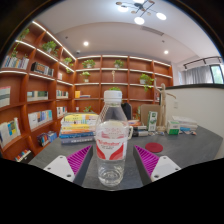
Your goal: Pour water
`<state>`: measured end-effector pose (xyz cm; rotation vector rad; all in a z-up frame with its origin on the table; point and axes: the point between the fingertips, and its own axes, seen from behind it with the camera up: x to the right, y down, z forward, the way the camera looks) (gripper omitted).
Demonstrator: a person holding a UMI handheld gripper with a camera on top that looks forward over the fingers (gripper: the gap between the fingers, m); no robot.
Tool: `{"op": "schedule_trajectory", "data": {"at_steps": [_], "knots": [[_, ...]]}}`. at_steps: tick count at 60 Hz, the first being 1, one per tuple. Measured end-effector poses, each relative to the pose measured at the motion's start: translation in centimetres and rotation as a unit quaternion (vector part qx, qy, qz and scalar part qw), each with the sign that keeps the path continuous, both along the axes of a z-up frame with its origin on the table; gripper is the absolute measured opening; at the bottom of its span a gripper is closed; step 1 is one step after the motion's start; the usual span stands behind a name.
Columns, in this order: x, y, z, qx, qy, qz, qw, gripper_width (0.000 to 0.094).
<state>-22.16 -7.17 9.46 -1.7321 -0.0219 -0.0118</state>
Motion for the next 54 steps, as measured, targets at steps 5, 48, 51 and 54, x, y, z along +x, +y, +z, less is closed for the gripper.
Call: {"op": "schedule_trajectory", "data": {"at_steps": [5,48,51,54], "knots": [[-0.3,1.2,-0.8,-0.01,0.002,0.01,1.0,0.0791],[-12.2,5.2,3.1,-0.016,0.277,0.049,0.959,0.0374],[-14.1,6.3,3.9,-0.019,0.35,0.058,0.935,0.0373],[-15.2,7.5,4.6,-0.024,0.425,0.06,0.903,0.0373]]}}
